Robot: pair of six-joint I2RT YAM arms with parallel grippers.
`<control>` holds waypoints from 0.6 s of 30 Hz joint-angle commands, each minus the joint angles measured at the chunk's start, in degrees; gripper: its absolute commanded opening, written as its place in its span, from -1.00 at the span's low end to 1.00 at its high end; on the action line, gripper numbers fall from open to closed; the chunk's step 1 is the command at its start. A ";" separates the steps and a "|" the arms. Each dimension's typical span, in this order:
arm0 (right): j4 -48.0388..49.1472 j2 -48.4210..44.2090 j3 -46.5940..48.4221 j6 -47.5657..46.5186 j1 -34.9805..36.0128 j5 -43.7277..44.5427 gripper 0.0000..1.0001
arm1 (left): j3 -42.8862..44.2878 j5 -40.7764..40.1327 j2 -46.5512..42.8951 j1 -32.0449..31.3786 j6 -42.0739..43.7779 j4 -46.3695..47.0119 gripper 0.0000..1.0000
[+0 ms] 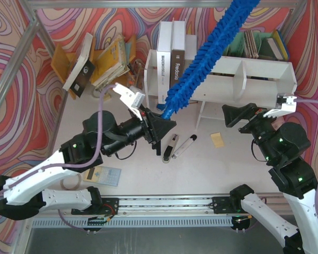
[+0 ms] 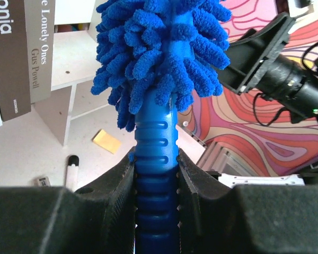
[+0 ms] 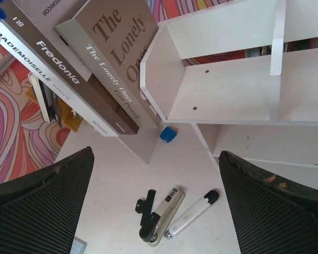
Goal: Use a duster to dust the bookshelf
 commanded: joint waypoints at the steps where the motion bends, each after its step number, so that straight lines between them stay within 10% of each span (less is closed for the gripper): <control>1: 1.52 -0.70 -0.35 0.21 -0.18 1.40 0.78 | -0.86 -5.80 1.67 -1.77 2.12 7.06 -1.00; 18: 1.19 -2.05 -2.79 -0.08 -0.23 3.83 0.79 | -2.34 -25.76 13.15 -7.74 -2.26 9.60 -1.00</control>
